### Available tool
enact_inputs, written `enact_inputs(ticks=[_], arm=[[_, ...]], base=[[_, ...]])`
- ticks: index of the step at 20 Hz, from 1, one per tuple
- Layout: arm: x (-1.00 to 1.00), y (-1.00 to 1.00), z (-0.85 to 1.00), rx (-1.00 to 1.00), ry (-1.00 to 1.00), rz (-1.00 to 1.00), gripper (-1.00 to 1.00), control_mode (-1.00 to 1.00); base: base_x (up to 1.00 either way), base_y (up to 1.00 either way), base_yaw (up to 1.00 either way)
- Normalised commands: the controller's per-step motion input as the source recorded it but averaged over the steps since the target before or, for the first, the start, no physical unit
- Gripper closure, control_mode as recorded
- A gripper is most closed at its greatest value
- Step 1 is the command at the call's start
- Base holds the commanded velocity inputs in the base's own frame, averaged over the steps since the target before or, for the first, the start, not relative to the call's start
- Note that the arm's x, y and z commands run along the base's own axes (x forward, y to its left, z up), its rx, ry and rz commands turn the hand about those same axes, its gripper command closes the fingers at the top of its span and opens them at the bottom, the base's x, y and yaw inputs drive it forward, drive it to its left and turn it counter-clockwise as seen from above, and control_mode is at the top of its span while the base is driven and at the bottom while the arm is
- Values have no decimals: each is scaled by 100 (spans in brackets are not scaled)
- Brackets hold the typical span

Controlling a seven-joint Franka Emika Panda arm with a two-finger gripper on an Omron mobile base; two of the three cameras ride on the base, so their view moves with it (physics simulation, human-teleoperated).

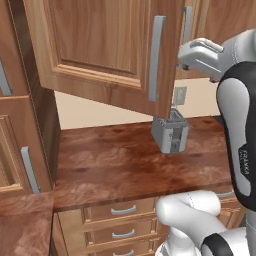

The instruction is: Move the shaker and shaker from the cabinet to the dining counter.

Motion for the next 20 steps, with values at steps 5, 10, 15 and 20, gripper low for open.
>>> enact_inputs(ticks=[5,10,15,20], arm=[[18,-32,-1,15,18,0,-100,-100],[40,5,-15,25,4,7,-100,-100],[46,6,-7,28,0,11,-100,-100],[41,2,-13,26,7,9,-100,-100]], base=[[0,0,0],[0,0,0],[0,0,0],[0,0,0]])
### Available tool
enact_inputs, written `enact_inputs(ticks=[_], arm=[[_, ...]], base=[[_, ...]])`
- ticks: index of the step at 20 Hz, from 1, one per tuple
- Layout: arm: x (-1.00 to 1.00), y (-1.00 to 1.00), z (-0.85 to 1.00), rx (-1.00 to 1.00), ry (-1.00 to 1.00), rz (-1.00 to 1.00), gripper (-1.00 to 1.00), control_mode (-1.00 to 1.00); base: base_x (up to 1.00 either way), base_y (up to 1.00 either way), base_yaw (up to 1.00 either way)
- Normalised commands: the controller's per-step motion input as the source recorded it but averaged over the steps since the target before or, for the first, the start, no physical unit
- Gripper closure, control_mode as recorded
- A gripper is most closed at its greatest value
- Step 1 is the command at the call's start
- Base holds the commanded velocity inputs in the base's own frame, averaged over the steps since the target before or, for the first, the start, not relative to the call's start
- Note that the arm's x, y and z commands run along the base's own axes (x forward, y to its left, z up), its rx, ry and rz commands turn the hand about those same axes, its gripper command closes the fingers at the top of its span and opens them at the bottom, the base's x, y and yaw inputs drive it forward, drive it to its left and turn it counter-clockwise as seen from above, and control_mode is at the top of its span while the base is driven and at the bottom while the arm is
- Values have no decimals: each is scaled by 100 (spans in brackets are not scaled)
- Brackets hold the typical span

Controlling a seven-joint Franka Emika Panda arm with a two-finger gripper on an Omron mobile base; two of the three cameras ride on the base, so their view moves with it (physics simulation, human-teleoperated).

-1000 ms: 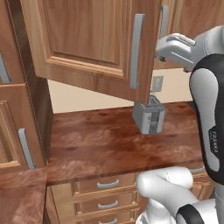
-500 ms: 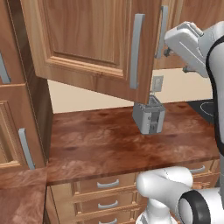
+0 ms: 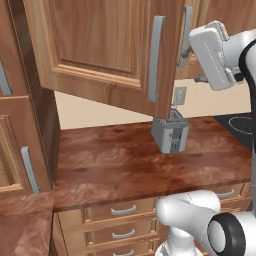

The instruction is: Move the shaker and shaker from the cabinet to the dining counter.

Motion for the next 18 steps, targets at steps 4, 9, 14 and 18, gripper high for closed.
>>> enact_inputs(ticks=[4,9,14,18], arm=[[42,3,-17,23,11,7,-100,-100],[44,12,-16,20,11,14,-100,-100],[34,21,-7,18,10,26,-100,-100],[11,36,-3,11,0,28,-100,-100]], base=[[0,0,0],[0,0,0],[0,0,0],[0,0,0]])
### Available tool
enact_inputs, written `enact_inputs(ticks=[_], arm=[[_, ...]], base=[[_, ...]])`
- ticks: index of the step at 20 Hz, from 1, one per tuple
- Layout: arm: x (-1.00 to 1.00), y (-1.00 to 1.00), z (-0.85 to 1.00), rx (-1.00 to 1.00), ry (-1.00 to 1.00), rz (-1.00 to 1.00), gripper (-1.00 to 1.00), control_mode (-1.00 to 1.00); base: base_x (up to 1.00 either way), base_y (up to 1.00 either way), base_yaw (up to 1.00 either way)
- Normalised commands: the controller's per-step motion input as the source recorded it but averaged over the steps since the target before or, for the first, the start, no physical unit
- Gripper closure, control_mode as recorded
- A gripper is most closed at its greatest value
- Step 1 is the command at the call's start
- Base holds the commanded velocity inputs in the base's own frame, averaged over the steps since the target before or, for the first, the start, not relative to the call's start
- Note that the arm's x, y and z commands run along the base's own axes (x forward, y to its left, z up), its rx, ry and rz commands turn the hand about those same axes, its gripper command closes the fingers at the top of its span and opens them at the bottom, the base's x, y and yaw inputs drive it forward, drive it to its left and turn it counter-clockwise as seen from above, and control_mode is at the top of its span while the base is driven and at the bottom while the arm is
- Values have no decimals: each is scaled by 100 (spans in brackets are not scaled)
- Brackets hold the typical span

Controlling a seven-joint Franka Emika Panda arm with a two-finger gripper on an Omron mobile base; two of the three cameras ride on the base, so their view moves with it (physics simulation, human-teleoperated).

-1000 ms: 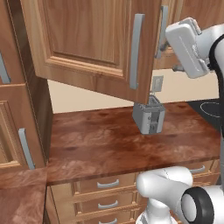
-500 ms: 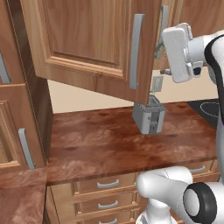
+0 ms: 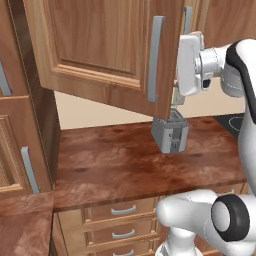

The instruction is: Move the shaker and shaker from the cabinet to the dining counter.

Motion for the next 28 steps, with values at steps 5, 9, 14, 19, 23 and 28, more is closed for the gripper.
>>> enact_inputs(ticks=[5,9,14,19,23,28], arm=[[-2,43,-1,12,1,27,-100,-100],[-26,48,0,10,1,31,-100,-100],[-47,48,0,4,1,32,-100,-100],[-55,57,0,0,0,23,-100,-100],[-53,62,0,0,-2,13,-100,-100],[-40,66,-6,0,-17,0,-100,-100]], base=[[0,0,0],[0,0,0],[0,0,0],[0,0,0],[0,0,0],[0,0,0]])
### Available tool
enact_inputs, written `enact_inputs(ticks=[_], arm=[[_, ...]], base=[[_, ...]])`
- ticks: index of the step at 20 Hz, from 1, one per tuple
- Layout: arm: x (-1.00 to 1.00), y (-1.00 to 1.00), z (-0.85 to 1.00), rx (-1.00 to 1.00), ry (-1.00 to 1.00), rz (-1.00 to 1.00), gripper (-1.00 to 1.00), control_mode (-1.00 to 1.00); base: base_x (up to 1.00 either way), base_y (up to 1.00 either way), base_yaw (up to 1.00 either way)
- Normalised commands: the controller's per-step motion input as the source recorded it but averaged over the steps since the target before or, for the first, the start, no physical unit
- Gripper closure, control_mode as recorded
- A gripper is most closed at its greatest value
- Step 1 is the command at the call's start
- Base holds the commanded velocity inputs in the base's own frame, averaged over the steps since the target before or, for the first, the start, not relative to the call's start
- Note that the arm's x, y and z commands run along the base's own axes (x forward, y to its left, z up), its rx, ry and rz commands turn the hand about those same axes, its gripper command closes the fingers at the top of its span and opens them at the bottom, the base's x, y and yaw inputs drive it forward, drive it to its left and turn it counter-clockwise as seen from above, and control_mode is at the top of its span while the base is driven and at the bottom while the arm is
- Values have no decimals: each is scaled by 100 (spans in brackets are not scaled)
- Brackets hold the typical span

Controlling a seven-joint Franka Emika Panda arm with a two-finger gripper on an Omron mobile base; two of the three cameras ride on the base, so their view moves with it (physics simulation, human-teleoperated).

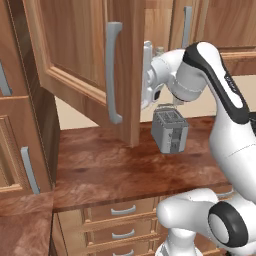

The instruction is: Move the shaker and shaker from the cabinet to the dining counter.

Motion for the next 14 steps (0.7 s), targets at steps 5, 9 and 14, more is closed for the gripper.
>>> enact_inputs(ticks=[5,9,14], arm=[[-26,59,-7,0,-25,-12,-100,-100],[-13,56,-12,0,-26,-25,-100,-100],[2,37,-10,0,-19,-31,-100,-100]], base=[[0,0,0],[0,0,0],[0,0,0]])
